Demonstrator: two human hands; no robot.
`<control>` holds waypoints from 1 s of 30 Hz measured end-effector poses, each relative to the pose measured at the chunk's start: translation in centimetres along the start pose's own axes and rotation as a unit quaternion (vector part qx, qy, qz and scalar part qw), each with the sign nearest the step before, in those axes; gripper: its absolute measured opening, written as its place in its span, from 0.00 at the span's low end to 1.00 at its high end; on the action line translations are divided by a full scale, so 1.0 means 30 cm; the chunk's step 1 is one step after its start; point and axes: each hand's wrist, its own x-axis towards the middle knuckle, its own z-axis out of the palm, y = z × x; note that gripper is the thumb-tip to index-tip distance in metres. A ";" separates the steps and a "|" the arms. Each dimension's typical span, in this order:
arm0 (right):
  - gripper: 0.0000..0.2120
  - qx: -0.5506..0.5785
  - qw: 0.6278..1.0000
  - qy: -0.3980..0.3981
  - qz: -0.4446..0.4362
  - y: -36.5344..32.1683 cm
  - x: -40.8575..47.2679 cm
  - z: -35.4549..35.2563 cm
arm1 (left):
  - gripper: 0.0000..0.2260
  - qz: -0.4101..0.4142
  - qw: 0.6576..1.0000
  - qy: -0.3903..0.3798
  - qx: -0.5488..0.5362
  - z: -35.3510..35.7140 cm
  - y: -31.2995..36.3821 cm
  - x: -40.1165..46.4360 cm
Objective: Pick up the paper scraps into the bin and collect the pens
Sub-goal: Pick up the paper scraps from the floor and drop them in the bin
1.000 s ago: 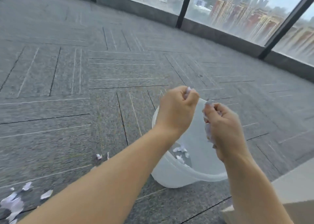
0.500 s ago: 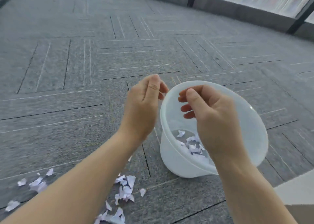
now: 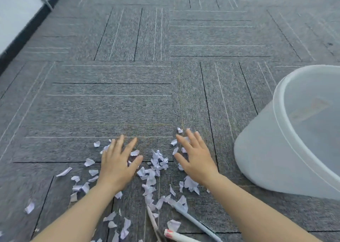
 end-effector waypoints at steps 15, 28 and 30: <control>0.40 -0.175 0.949 -0.071 -0.253 0.141 -0.085 0.101 | 0.43 0.333 0.935 -0.047 0.113 0.105 0.083 -0.009; 0.07 -0.222 0.948 0.046 -0.224 -0.023 0.074 0.116 | 0.07 0.336 0.935 0.045 0.100 0.126 0.145 0.079; 0.06 -0.192 0.965 0.032 -0.178 -0.037 0.077 0.103 | 0.07 0.289 0.954 0.029 0.073 0.107 0.163 0.085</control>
